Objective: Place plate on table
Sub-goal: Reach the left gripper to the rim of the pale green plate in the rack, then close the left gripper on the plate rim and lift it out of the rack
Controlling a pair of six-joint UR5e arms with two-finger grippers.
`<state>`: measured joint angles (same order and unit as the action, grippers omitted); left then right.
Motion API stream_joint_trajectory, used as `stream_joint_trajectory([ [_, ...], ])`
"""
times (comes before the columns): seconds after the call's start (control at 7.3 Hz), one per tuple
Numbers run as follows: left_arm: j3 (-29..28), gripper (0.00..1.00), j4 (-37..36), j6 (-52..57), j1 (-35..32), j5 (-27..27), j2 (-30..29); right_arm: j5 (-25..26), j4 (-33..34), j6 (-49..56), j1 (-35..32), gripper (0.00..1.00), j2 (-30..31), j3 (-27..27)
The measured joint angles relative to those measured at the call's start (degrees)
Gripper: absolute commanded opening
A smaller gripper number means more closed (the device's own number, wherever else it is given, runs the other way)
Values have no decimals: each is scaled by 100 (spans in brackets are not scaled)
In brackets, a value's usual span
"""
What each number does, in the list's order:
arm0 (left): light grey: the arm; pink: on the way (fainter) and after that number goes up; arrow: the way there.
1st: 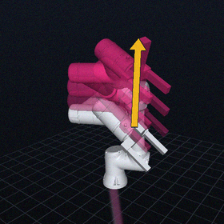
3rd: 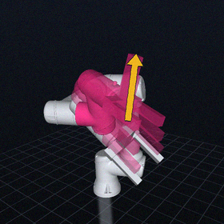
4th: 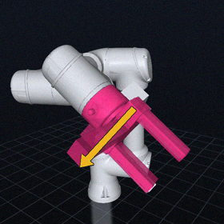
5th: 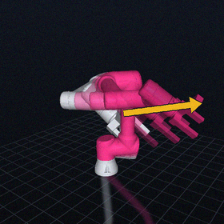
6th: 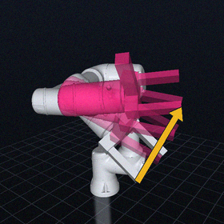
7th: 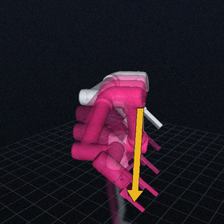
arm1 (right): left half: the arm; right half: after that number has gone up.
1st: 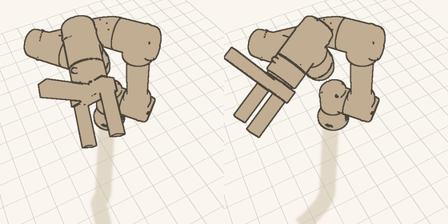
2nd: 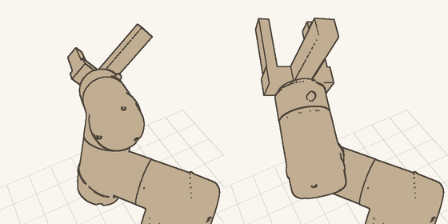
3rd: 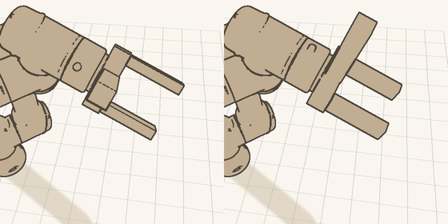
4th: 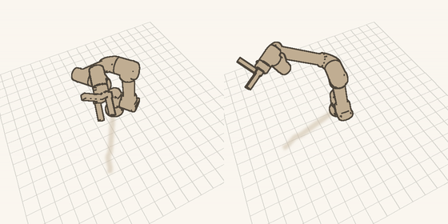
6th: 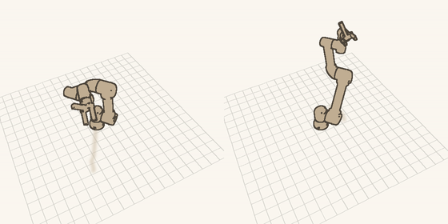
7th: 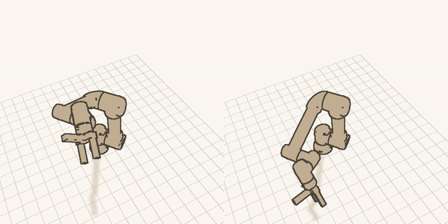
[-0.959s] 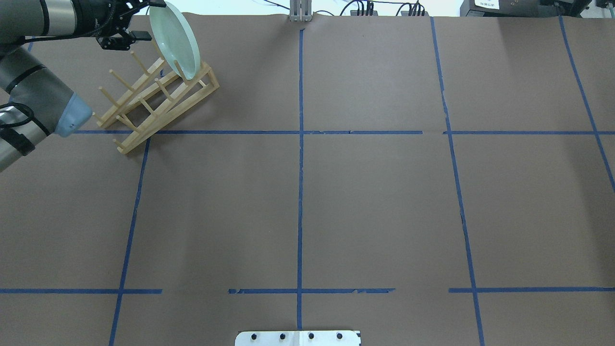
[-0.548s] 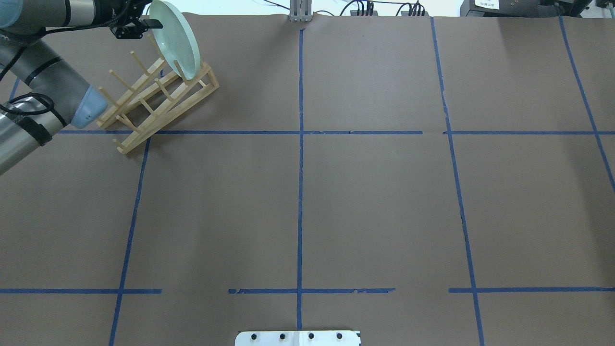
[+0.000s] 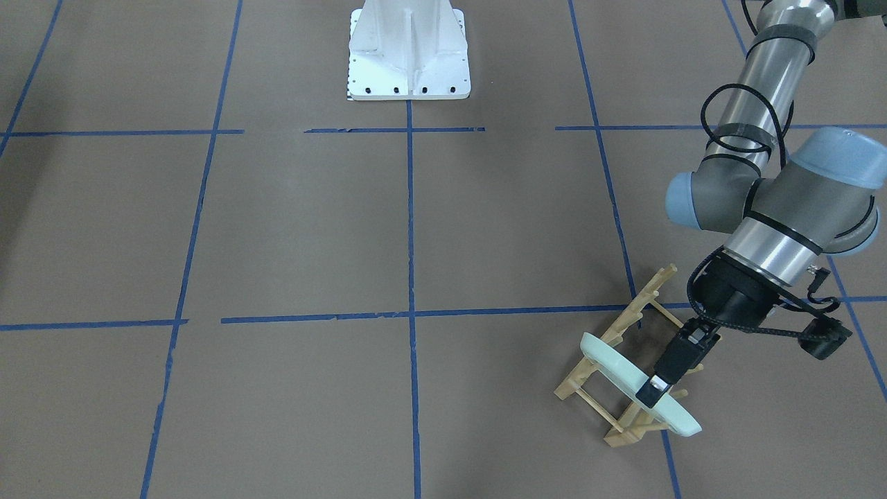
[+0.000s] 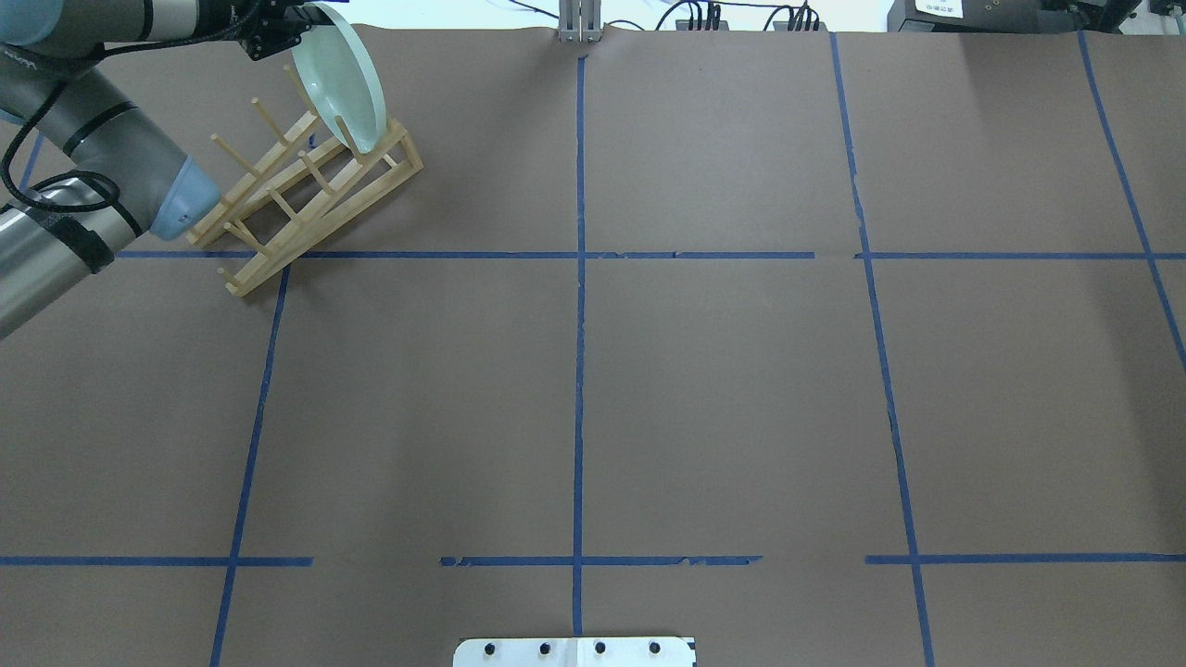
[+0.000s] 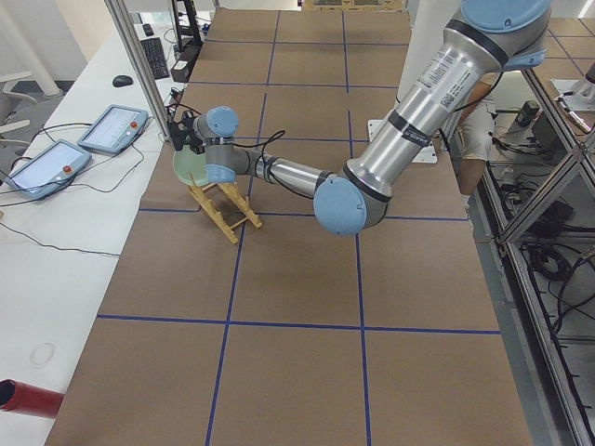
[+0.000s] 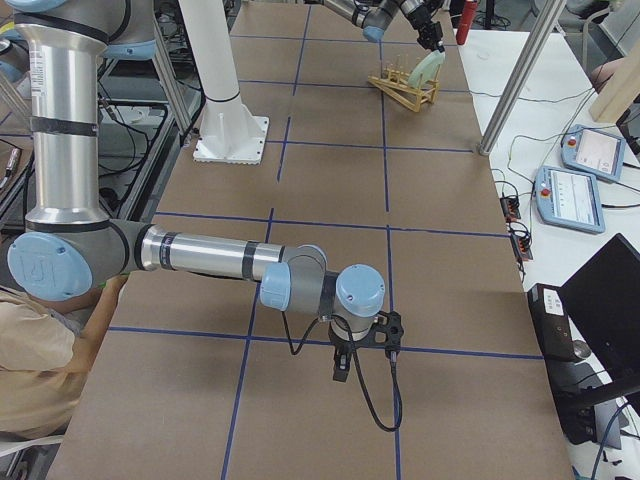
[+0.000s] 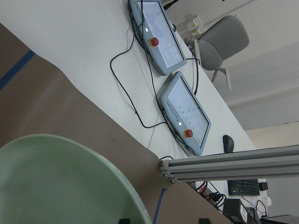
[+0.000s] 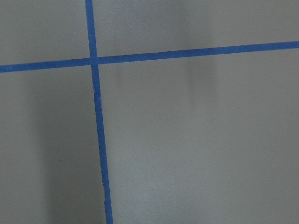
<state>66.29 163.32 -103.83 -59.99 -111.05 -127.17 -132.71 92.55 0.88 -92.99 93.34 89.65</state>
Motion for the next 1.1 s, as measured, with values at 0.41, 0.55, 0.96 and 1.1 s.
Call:
stream_joint_trajectory([
  [0.41,547,0,-247,45,-95,-14,66,0,0,0,0,100,0,0],
  [0.55,784,0,-307,51,-246,-16,63,0,0,0,0,100,1,0],
  [0.96,1969,0,-1268,21,-463,-203,58,0,0,0,0,100,1,0],
  [1.1,2690,0,-2459,13,-226,-330,62,0,0,0,0,100,0,0],
])
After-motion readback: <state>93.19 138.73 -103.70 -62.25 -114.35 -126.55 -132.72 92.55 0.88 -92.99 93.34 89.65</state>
